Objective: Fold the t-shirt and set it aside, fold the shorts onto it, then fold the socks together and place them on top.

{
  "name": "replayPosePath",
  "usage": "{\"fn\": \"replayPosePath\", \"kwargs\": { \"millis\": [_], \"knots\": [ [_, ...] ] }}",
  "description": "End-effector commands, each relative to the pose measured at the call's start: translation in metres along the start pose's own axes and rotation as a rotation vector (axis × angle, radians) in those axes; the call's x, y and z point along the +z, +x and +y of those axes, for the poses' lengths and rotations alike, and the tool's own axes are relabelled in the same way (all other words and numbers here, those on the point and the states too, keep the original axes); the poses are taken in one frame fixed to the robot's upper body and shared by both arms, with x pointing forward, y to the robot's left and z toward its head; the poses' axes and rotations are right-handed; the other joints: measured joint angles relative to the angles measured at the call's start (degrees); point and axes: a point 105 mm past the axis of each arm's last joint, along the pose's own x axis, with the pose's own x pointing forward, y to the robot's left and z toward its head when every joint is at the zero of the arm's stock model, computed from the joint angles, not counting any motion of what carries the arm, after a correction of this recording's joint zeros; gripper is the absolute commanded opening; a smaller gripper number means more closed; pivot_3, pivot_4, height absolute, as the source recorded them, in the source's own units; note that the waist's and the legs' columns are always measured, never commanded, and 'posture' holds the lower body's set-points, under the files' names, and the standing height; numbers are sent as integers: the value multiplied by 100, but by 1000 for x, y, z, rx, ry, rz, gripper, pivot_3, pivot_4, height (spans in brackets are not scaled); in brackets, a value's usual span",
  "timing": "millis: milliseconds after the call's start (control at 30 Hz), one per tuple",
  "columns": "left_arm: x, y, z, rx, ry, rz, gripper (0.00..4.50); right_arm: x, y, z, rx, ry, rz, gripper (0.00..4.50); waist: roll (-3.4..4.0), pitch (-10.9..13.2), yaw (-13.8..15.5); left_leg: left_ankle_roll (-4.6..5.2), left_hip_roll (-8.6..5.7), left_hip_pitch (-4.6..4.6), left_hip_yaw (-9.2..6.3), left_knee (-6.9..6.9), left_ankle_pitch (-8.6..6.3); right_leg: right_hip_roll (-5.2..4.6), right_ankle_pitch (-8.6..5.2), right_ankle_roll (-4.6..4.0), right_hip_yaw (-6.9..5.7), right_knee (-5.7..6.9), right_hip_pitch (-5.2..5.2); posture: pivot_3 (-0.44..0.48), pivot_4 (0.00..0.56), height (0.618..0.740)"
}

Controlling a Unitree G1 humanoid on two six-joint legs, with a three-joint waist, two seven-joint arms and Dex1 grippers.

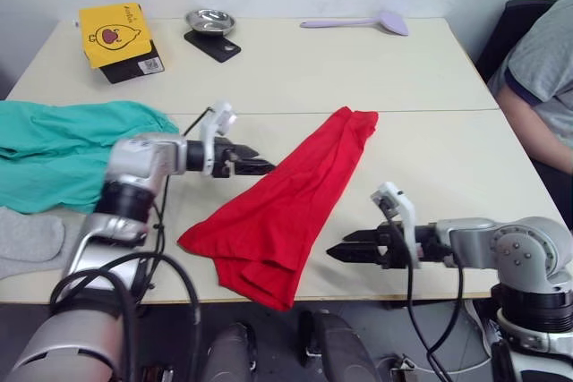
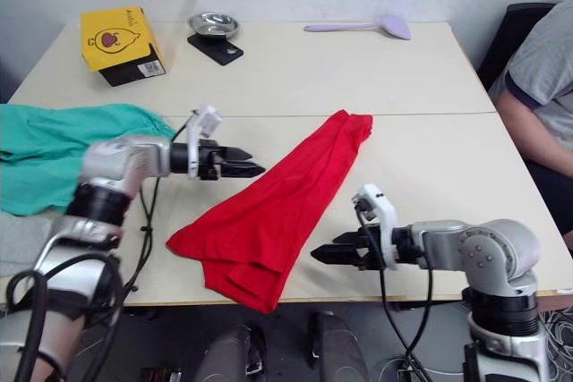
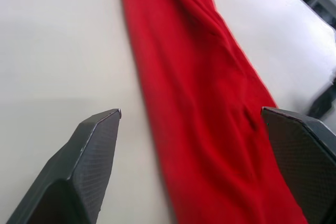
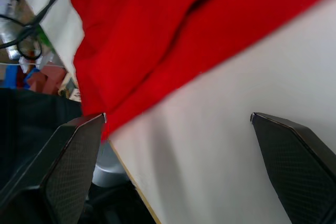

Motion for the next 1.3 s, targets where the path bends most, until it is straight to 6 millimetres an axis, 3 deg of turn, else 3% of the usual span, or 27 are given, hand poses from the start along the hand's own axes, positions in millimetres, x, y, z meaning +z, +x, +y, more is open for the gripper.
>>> {"fn": "replayPosePath", "kwargs": {
  "millis": [33, 233, 600, 733, 1067, 1133, 1300],
  "knots": [
    [4, 10, 13, 72, 34, 8, 4466, -9, 11, 5, 24, 40, 28, 4500, -1, 0, -20, 0, 1, 1, 0, -1, 0, 0, 0, 0, 1, 0, 0, 0, 150, 740],
    [2, 30, 8, 41, 15, 56, 4466, -15, 26, 3, 4, 112, 41, 4500, -9, -6, -29, 2, 4, 5, -3, -2, 1, 2, 0, 0, -3, 3, 2, 0, 150, 740],
    [-5, 55, -8, -24, 34, 102, 4466, -23, 53, 20, 50, 174, 56, 4500, -32, -33, -25, 0, 7, 11, -6, -8, 3, 5, -1, -1, -2, 6, 6, 0, 150, 740],
    [-1, 59, -3, 33, 43, 51, 3614, -25, 56, 16, 16, 192, 60, 3599, -40, -43, -19, 1, 7, 11, -6, -9, 3, 4, -1, -1, -2, 6, 6, 0, 150, 740],
    [0, 62, 6, 100, -120, -77, 561, -18, 51, 13, -5, 202, -7, 124, -41, -43, -34, -2, 7, 6, -4, -9, 4, 4, -2, 0, -2, 4, 5, 0, 150, 740],
    [0, 63, 6, 97, -181, -116, 14, -12, 49, 14, 6, 204, -44, 0, -44, -45, -28, -2, 7, 6, -6, -7, 4, 4, -1, 1, -3, 3, 5, 0, 150, 740],
    [-10, 55, 14, 114, -265, -177, 14, -7, 40, 14, 9, 182, -63, 0, -44, -44, -34, -3, 6, 6, -5, -8, 5, 4, 0, 3, -3, 5, 5, 0, 150, 740]
  ]
}}
